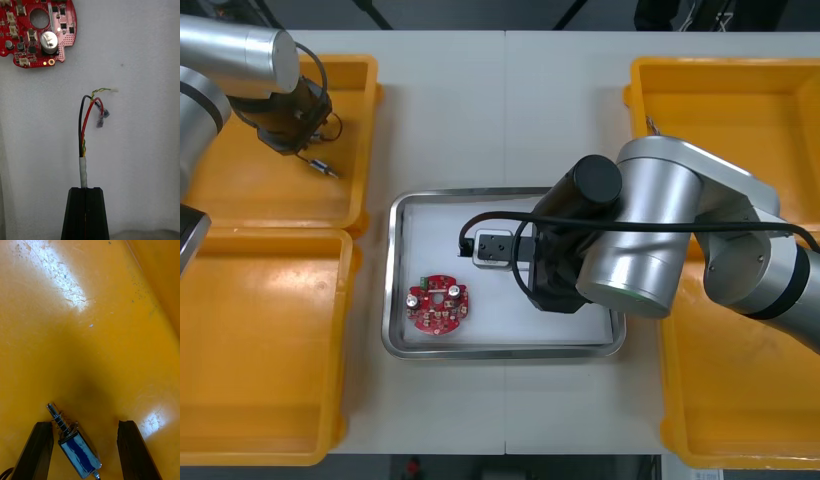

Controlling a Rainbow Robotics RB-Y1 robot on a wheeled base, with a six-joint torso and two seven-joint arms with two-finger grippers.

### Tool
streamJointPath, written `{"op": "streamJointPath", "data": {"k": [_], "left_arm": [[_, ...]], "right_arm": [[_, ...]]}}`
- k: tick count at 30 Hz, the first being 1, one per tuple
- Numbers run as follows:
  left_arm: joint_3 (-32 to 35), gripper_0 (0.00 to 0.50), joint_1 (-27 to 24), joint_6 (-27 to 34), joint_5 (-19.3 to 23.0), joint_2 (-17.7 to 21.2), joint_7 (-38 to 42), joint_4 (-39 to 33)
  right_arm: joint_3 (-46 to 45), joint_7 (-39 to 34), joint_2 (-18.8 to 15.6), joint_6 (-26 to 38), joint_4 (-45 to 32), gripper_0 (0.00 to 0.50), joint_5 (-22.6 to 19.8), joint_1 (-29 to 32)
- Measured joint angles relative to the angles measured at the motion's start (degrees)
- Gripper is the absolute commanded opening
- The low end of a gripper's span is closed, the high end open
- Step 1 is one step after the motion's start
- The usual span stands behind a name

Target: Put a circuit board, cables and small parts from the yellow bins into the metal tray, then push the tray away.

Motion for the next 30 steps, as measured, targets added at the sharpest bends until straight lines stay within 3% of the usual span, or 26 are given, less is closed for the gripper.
{"op": "streamJointPath", "data": {"k": [1, 2, 3, 4, 13, 15, 16, 18, 26, 30], "left_arm": [[-0.1, 0.500, 0.0, 0.0, 0.1, 0.0, 0.0, 0.0], [-0.3, 0.423, 0.0, -0.1, 0.2, 0.0, 0.0, 0.0], [-0.5, 0.247, 0.0, -0.1, 0.3, 0.0, 0.0, 0.0], [-0.8, 0.001, 0.0, -0.1, 0.3, 0.0, 0.0, 0.0], [-1.6, 0.000, -0.1, -0.2, 0.7, 0.0, 0.0, 0.0], [-1.6, 0.000, -0.1, -0.2, 0.7, 0.0, 0.0, 0.0], [-1.6, 0.000, -0.1, -0.2, 0.7, 0.0, 0.0, 0.0], [-1.6, 0.000, -0.1, -0.2, 0.7, 0.0, 0.0, 0.0], [0.2, 0.000, -0.1, -0.2, -1.3, 0.0, 0.0, -0.3], [2.5, 0.000, 0.0, 4.1, -2.8, 0.0, 0.0, -2.3]], "right_arm": [[0.9, 0.0, 0.0, -0.8, 1.0, 0.000, 0.0, 0.0], [1.8, 0.0, 0.0, -1.6, 2.0, 0.000, 0.0, 0.0], [2.7, 0.0, 0.0, -2.3, 2.9, 0.000, 0.0, 0.0], [3.6, 0.0, 0.0, -2.9, 3.7, 0.000, 0.0, 0.0], [8.1, 0.0, 0.0, -5.7, 6.2, 0.000, 0.1, 0.0], [8.2, 0.0, 0.0, -5.7, 6.2, 0.123, 0.1, 0.0], [8.2, 0.0, 0.0, -5.7, 6.2, 0.357, 0.1, 0.0], [8.2, 0.0, 0.0, -5.7, 6.2, 0.500, 0.1, 0.0], [6.6, 0.0, 0.0, -2.2, 6.2, 0.500, -2.9, -0.3], [3.3, 0.0, 0.4, 2.5, 5.5, 0.500, -4.3, -0.3]]}}
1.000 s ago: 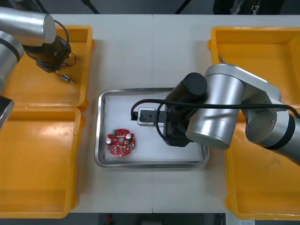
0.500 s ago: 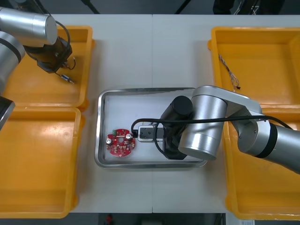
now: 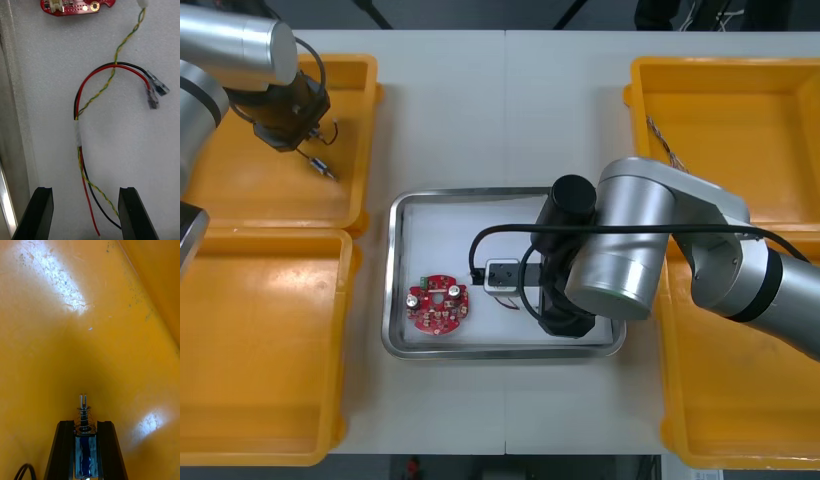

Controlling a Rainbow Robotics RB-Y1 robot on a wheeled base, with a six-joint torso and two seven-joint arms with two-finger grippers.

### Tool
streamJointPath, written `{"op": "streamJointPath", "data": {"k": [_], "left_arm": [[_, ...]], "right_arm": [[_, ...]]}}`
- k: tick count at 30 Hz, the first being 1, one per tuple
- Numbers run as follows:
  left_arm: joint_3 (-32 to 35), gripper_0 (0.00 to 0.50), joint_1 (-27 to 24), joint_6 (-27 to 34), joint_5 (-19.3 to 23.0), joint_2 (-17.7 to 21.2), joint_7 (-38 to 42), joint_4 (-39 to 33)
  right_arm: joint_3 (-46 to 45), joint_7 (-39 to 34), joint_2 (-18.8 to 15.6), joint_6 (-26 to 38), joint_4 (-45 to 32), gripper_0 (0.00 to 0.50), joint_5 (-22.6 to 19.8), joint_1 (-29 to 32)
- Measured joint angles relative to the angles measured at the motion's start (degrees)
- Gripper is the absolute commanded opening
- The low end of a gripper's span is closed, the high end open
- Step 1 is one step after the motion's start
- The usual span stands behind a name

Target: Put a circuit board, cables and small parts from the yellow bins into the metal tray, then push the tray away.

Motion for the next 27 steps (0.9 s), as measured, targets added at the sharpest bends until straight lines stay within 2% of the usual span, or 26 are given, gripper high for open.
{"op": "streamJointPath", "data": {"k": [9, 15, 19, 23, 27], "left_arm": [[1.4, 0.000, 0.0, 17.3, -0.2, 2.0, 0.0, -13.6], [5.6, 0.000, 0.6, 28.4, -0.2, 3.2, 0.0, -24.3], [6.1, 0.000, 3.1, 35.0, 0.2, 4.0, 0.0, -35.2], [6.1, 0.000, 6.8, 40.5, 1.8, 4.4, 0.0, -46.3], [6.0, 0.000, 9.7, 45.6, 5.1, 4.5, 0.0, -55.4]], "right_arm": [[-12.2, 0.0, 2.5, 16.9, -6.3, 0.500, -0.8, 0.1], [-22.4, 0.0, 3.4, 17.6, -12.3, 0.500, -1.1, 1.8], [-30.1, 0.0, 3.2, 17.7, -17.4, 0.500, -2.7, 4.5], [-37.8, 0.0, 1.4, 17.8, -21.8, 0.500, -6.0, 8.9], [-46.0, 0.0, -1.4, 17.8, -23.5, 0.500, -8.6, 14.1]]}}
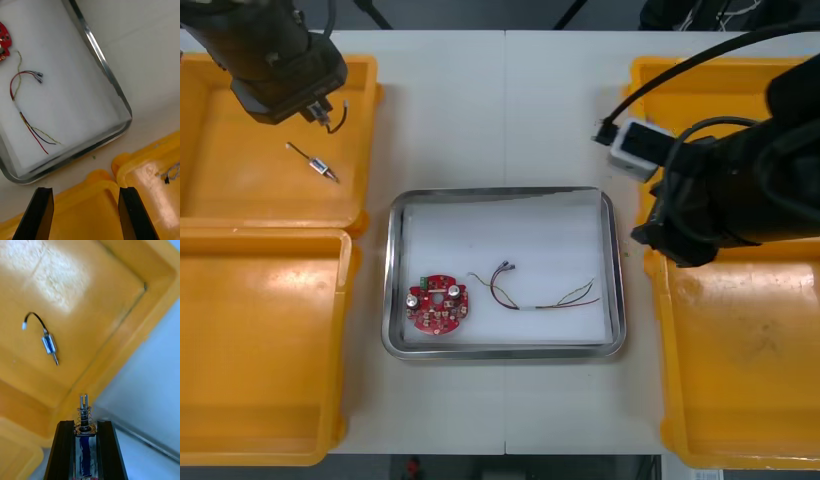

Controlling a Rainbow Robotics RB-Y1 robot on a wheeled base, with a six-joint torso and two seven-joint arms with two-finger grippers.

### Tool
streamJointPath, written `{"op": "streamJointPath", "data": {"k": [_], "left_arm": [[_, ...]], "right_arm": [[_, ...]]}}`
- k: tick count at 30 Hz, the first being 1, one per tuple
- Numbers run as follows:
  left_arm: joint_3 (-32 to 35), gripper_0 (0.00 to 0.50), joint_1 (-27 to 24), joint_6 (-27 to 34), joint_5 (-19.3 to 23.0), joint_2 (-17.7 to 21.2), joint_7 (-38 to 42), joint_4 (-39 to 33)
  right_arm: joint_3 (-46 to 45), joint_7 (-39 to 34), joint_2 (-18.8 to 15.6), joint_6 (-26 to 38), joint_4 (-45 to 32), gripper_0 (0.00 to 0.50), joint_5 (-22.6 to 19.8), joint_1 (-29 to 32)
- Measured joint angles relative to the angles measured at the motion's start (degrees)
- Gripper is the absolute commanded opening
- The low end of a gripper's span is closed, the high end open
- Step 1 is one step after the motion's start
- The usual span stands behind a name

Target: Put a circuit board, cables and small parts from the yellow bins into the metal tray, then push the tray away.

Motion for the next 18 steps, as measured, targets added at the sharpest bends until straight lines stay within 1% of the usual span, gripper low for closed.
{"op": "streamJointPath", "data": {"k": [4, 8, 12, 18], "left_arm": [[-0.4, 0.000, 2.0, 1.5, 3.6, 0.0, 0.0, -7.4], [-3.8, 0.000, 3.1, 1.5, 6.0, 0.0, 0.2, -12.3], [-9.9, 0.000, 3.5, 0.4, 6.4, 0.0, 1.4, -14.7], [-18.3, 0.000, 4.5, -3.8, 5.7, 0.0, 2.6, -15.1]], "right_arm": [[-8.0, 0.0, -2.3, 0.0, 0.0, 0.500, -0.6, 4.0], [-13.9, 0.0, -4.3, 0.0, 0.4, 0.500, -1.0, 7.0], [-19.0, 0.0, -5.6, 0.0, 1.4, 0.500, -1.2, 9.7], [-25.6, 0.0, -5.7, 0.0, 6.3, 0.500, -1.2, 11.3]]}}
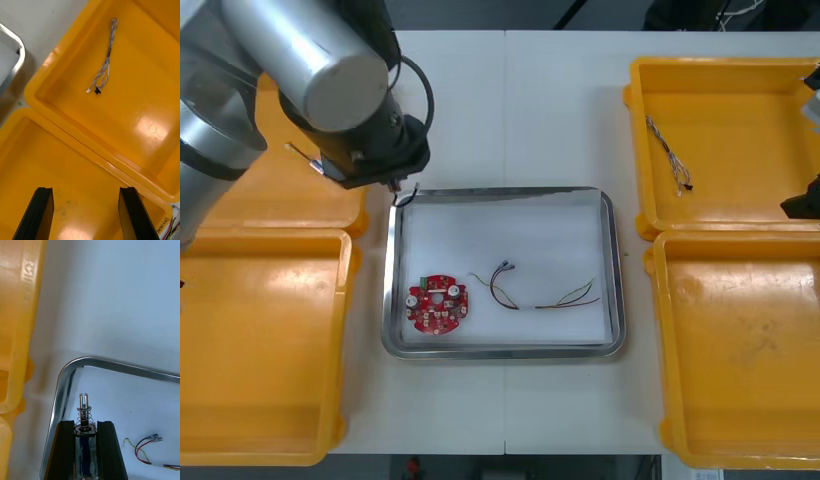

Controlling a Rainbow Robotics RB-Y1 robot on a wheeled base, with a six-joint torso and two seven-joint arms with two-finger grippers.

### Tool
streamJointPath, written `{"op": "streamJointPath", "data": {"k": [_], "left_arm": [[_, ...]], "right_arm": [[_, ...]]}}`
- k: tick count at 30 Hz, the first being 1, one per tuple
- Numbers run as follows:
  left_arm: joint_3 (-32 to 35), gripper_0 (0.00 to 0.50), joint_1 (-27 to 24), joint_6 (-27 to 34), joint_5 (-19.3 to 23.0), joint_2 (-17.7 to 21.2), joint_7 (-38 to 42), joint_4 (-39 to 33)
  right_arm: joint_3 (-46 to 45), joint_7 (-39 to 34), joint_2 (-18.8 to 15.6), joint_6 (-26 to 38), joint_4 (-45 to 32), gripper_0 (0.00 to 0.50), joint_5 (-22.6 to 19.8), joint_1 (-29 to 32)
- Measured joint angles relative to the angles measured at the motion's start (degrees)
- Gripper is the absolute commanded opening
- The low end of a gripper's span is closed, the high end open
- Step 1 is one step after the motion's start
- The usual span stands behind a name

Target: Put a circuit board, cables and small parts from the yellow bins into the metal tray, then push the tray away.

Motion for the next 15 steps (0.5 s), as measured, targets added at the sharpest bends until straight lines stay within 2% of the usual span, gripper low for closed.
{"op": "streamJointPath", "data": {"k": [5, 15], "left_arm": [[-4.7, 0.000, 1.1, -3.4, -2.0, -0.3, 0.4, 0.0], [-9.9, 0.000, 3.7, -9.5, -5.5, -1.1, 0.4, 0.0]], "right_arm": [[-0.9, 0.0, 0.0, 0.0, 3.4, 0.500, 1.7, 0.0], [-0.7, 0.0, 0.0, 0.0, 4.0, 0.500, 3.6, -1.1]]}}
